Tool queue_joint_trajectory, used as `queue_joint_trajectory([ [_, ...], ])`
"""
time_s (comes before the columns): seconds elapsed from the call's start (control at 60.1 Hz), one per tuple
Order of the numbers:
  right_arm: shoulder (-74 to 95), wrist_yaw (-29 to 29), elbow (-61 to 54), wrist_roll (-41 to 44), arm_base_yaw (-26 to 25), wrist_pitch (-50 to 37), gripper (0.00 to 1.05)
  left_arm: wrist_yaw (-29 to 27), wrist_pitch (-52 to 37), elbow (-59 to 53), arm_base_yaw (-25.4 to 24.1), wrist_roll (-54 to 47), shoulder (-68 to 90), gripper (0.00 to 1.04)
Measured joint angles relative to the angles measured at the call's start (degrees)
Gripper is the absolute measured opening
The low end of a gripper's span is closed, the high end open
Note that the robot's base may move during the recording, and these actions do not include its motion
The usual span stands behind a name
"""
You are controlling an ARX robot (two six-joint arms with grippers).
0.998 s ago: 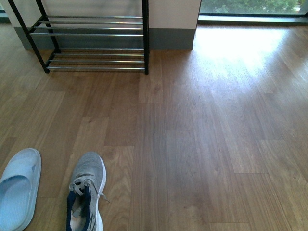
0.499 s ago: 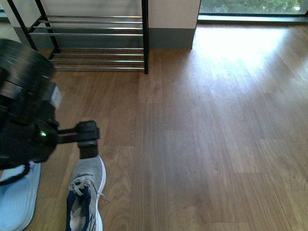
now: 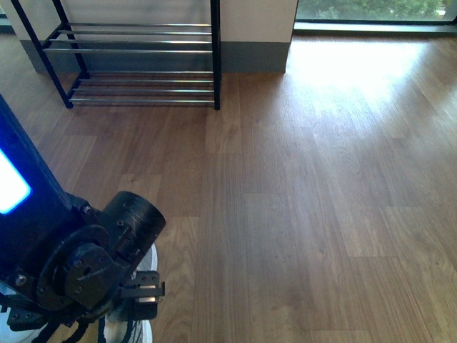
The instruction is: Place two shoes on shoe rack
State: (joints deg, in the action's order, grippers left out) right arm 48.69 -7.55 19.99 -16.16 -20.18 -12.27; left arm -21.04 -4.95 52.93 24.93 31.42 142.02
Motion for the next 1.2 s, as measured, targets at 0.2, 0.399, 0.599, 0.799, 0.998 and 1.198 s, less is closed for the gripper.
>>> queue_joint_trajectory([
  [0.2, 0.0, 0.0, 0.0, 0.0, 0.0, 0.0, 0.01, -2.4, -1.6, 1.7, 2.0, -4.7, 5.4, 0.95],
  [0.399, 0.0, 0.0, 0.0, 0.0, 0.0, 0.0, 0.01, -5.9, -2.6, 3.7, 1.4, -10.7, 8.9, 0.95],
  [0.599, 0.0, 0.0, 0.0, 0.0, 0.0, 0.0, 0.01, -7.1, -2.9, 5.0, 0.9, -12.6, 11.0, 0.95],
  [0.799, 0.0, 0.0, 0.0, 0.0, 0.0, 0.0, 0.01, -6.5, -2.4, 4.6, 1.1, -12.1, 10.0, 0.95],
  [0.998, 0.0, 0.0, 0.0, 0.0, 0.0, 0.0, 0.01, -4.8, -2.0, 1.6, 2.2, -10.0, 4.7, 0.95],
  [1.198, 0.0, 0.0, 0.0, 0.0, 0.0, 0.0, 0.01, -4.5, -2.1, -1.2, 2.4, -8.3, 1.9, 0.95],
])
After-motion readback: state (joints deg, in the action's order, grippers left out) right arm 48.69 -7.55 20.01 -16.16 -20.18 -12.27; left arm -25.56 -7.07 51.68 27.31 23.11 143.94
